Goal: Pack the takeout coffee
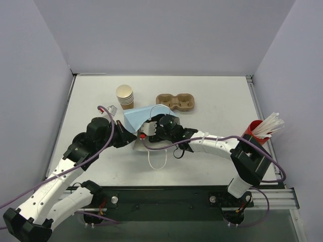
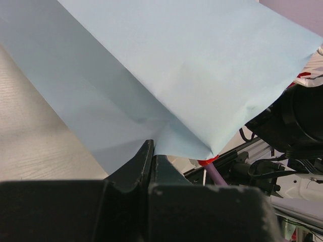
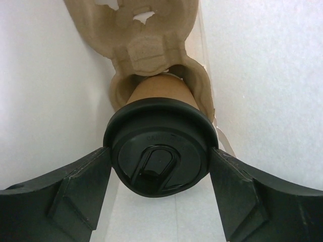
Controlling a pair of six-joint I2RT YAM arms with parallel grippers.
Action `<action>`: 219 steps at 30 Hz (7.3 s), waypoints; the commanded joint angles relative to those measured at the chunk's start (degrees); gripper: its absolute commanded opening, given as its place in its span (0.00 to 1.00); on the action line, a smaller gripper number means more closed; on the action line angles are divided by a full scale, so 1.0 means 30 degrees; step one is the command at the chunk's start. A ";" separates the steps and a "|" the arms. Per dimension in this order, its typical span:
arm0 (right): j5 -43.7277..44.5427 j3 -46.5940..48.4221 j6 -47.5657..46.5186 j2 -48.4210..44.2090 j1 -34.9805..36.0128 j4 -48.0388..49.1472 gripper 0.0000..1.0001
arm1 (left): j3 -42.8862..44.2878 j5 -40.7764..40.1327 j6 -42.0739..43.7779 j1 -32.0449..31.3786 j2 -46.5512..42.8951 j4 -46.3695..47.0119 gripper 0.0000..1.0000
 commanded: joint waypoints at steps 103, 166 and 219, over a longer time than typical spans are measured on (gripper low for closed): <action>-0.3676 0.9522 0.6622 -0.3611 -0.1046 -1.4853 0.60 | 0.8549 0.1335 0.1760 0.1559 0.5175 -0.3864 0.36; 0.5025 0.5952 2.5491 -0.9852 -2.1672 -2.5518 0.61 | 0.6441 -0.4786 0.5392 0.0741 0.1573 -0.8961 0.97; 0.4234 0.5274 2.4349 -1.0583 -2.2816 -2.4228 0.10 | 0.7965 -0.8977 0.6800 -0.2189 0.2100 -0.9694 0.97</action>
